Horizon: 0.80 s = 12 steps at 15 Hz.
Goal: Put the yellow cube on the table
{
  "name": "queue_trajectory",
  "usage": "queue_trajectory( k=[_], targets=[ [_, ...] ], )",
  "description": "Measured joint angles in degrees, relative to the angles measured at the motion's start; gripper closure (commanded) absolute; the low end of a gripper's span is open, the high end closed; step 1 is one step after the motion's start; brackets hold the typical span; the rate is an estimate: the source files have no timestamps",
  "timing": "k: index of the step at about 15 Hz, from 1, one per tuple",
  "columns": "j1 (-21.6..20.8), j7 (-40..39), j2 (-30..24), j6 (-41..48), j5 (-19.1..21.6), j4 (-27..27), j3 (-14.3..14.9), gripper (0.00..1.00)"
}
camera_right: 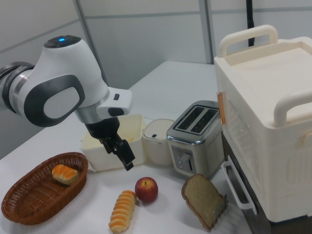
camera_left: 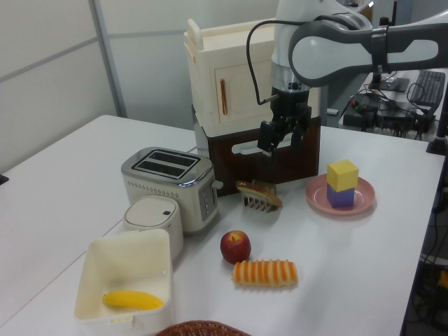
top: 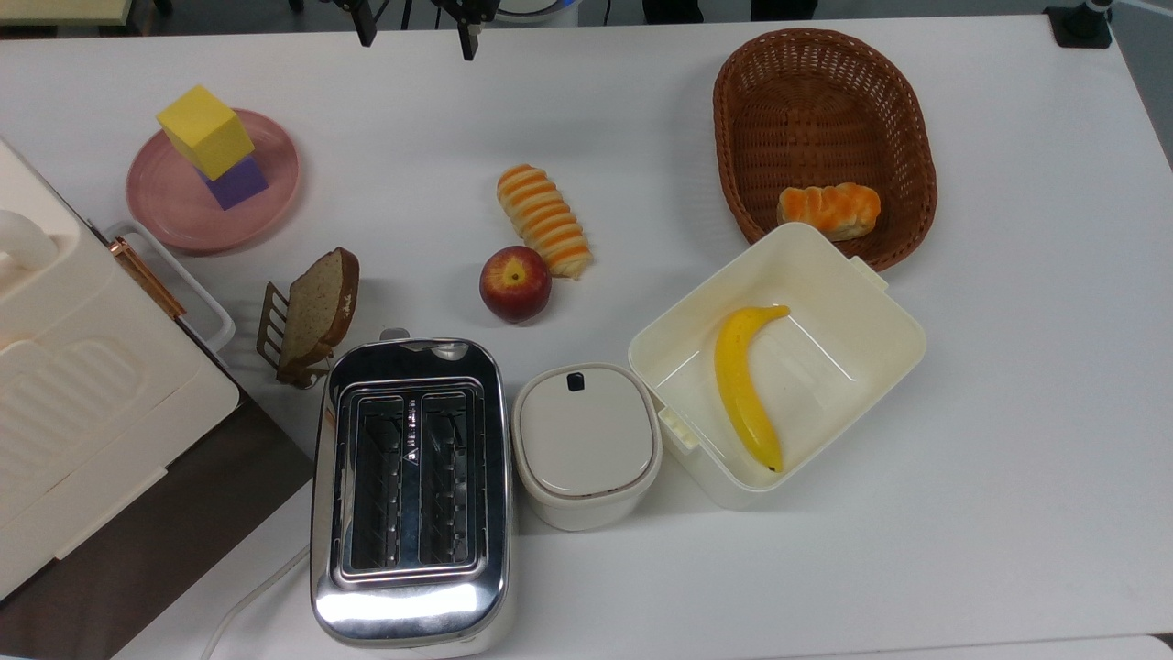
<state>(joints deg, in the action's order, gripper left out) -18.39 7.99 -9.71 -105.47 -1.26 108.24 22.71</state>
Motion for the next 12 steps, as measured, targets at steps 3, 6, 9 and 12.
queue_trajectory(
  k=[3, 6, 9, 12],
  targets=[
    [0.0, -0.03, -0.09, 0.01, 0.0, -0.24, 0.04, 0.0],
    [0.0, -0.06, -0.1, 0.28, 0.0, -0.82, 0.09, 0.0],
    [0.0, -0.3, -0.09, 0.32, -0.01, -0.94, 0.16, 0.0],
    [0.02, -1.06, -0.09, 0.34, -0.02, -0.94, 0.39, 0.0]
  ],
)
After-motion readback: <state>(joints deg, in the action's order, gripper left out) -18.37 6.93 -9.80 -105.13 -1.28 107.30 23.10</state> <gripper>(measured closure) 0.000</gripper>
